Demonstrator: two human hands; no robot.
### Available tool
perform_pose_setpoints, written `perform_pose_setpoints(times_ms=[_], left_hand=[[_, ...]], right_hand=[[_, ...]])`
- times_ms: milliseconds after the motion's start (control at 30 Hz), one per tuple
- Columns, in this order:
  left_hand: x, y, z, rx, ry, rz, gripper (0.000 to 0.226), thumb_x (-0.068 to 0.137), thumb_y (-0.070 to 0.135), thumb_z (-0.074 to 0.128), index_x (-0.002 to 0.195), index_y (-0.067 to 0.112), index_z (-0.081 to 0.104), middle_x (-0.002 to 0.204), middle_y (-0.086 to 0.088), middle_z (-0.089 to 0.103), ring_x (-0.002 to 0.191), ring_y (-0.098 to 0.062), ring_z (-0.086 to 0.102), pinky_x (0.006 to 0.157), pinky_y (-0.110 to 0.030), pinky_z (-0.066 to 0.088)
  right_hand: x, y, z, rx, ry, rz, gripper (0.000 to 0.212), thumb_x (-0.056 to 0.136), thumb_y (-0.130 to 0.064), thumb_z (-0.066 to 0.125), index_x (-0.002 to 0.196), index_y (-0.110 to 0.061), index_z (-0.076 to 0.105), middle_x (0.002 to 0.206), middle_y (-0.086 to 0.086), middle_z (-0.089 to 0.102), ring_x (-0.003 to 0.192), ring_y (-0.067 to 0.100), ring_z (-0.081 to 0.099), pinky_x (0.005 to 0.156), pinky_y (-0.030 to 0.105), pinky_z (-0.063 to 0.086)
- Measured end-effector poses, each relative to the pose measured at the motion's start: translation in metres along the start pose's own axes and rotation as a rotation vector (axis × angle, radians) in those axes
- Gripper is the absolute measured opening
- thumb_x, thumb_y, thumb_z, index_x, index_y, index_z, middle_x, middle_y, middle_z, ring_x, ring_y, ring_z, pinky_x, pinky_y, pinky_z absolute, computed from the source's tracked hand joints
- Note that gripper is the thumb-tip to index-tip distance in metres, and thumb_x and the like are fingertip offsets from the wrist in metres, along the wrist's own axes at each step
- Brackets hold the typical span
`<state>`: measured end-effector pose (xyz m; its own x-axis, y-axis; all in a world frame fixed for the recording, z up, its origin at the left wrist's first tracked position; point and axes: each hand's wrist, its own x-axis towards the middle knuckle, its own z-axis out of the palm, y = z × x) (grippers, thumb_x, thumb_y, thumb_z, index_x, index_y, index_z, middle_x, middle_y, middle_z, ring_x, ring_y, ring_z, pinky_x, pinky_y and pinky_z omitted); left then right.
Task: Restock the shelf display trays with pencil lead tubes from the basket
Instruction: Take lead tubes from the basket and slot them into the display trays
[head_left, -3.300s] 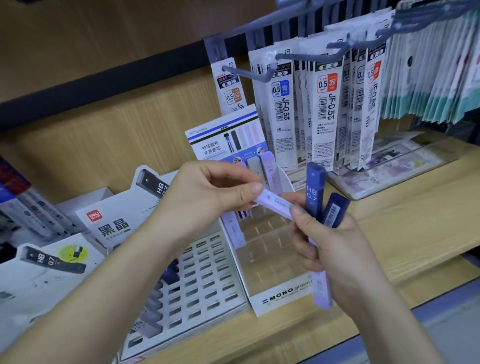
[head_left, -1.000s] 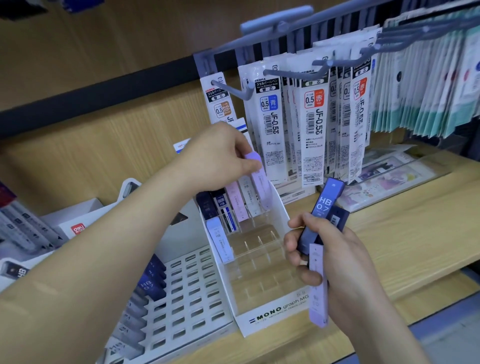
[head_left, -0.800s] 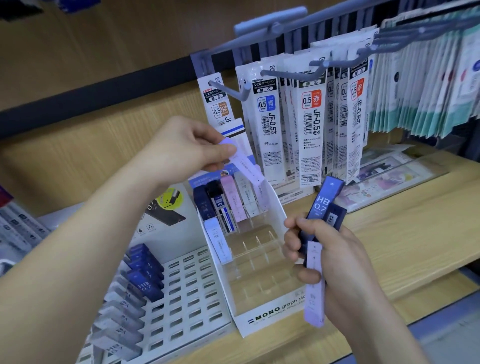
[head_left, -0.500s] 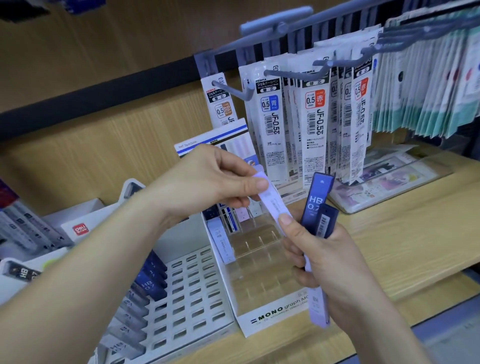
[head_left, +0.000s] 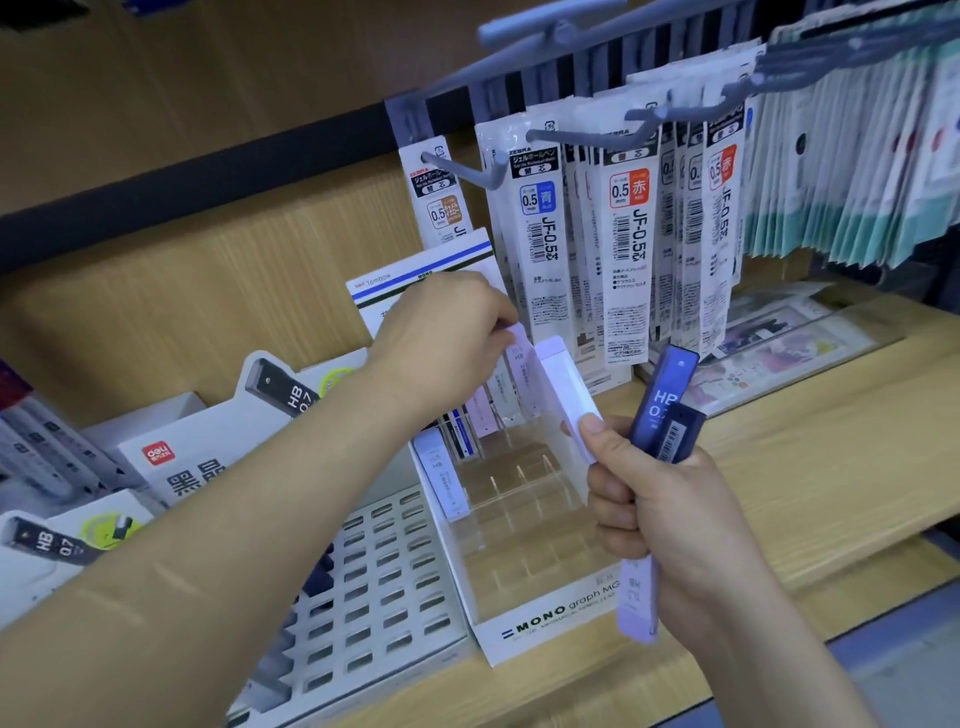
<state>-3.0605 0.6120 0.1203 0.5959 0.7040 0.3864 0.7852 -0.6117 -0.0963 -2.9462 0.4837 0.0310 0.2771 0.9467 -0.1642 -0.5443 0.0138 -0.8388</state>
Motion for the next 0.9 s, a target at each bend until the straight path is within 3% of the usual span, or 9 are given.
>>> perform_pose_setpoints(times_ms=[133,233,300,367,467,567,700,800,900], left_hand=[[-0.013,0.008,-0.016,-0.318,0.1,-0.129,0.024,0.095,0.033,0.054,0.097,0.02,0.074,0.085,0.002,0.073,0.074,-0.009,0.061,0.072,-0.022,0.048],[-0.035,0.017,-0.033,-0.756,-0.143,-0.229,0.029,0.091,0.042,0.057,0.095,0.019,0.074,0.068,0.005,0.07,0.061,-0.011,0.064,0.064,-0.021,0.055],[-0.047,0.015,-0.036,-0.882,-0.219,-0.257,0.016,0.086,0.028,0.067,0.098,0.018,0.073,0.071,0.004,0.071,0.068,-0.021,0.07,0.07,-0.026,0.059],[-0.054,0.008,-0.037,-0.957,-0.152,-0.315,0.014,0.083,0.011,0.072,0.095,0.017,0.074,0.077,-0.004,0.074,0.072,-0.025,0.071,0.071,-0.028,0.06],[-0.063,-0.008,-0.036,-0.887,-0.05,-0.366,0.018,0.08,0.006,0.074,0.091,0.02,0.074,0.076,0.006,0.074,0.066,-0.006,0.069,0.058,-0.013,0.052],[-0.072,-0.014,-0.03,-0.601,-0.029,-0.318,0.02,0.08,0.014,0.076,0.095,0.026,0.075,0.071,0.023,0.069,0.068,0.007,0.064,0.065,-0.004,0.047],[-0.081,-0.004,-0.017,-0.37,-0.055,-0.229,0.022,0.084,0.027,0.071,0.106,0.029,0.073,0.063,0.023,0.06,0.065,0.004,0.057,0.069,-0.009,0.044],[-0.084,-0.003,-0.014,-0.335,-0.044,-0.191,0.023,0.085,0.027,0.069,0.108,0.028,0.072,0.047,0.028,0.049,0.058,0.01,0.05,0.06,-0.004,0.036],[-0.087,-0.002,-0.013,-0.301,-0.024,-0.178,0.019,0.086,0.027,0.068,0.104,0.027,0.073,0.048,0.024,0.051,0.06,0.005,0.051,0.062,-0.006,0.036]], right_hand=[[-0.001,-0.002,0.002,0.015,-0.051,0.026,0.015,0.085,-0.018,0.068,0.085,-0.019,0.053,0.05,-0.005,0.033,0.042,0.006,0.023,0.036,0.015,0.017],[-0.003,-0.001,0.005,-0.024,-0.099,0.037,0.015,0.082,-0.021,0.07,0.085,-0.02,0.055,0.051,-0.005,0.034,0.043,0.007,0.023,0.036,0.016,0.019],[-0.005,0.001,0.008,-0.056,-0.126,0.042,0.011,0.08,-0.023,0.071,0.082,-0.022,0.06,0.051,-0.006,0.035,0.043,0.007,0.024,0.037,0.016,0.018],[-0.006,0.002,0.012,-0.085,-0.135,0.035,0.005,0.083,-0.022,0.07,0.08,-0.024,0.067,0.051,-0.006,0.035,0.043,0.007,0.024,0.038,0.017,0.017],[-0.006,0.0,0.011,-0.072,-0.108,0.027,0.01,0.09,-0.018,0.064,0.097,-0.019,0.07,0.052,-0.006,0.036,0.042,0.006,0.026,0.037,0.017,0.018],[-0.004,-0.002,0.007,0.013,-0.085,0.037,0.012,0.091,-0.01,0.056,0.097,-0.015,0.065,0.056,-0.002,0.037,0.044,0.008,0.026,0.037,0.018,0.018],[-0.004,-0.001,0.008,0.172,-0.149,0.07,0.021,0.083,0.004,0.044,0.093,-0.011,0.055,0.061,0.001,0.038,0.046,0.01,0.029,0.037,0.018,0.021],[-0.006,-0.002,0.009,0.256,-0.211,0.064,0.034,0.074,0.015,0.033,0.089,-0.008,0.052,0.064,0.005,0.042,0.051,0.012,0.032,0.04,0.019,0.027],[-0.005,-0.003,0.009,0.278,-0.215,0.071,0.035,0.074,0.018,0.034,0.088,-0.006,0.056,0.07,0.008,0.05,0.056,0.014,0.039,0.046,0.02,0.033]])
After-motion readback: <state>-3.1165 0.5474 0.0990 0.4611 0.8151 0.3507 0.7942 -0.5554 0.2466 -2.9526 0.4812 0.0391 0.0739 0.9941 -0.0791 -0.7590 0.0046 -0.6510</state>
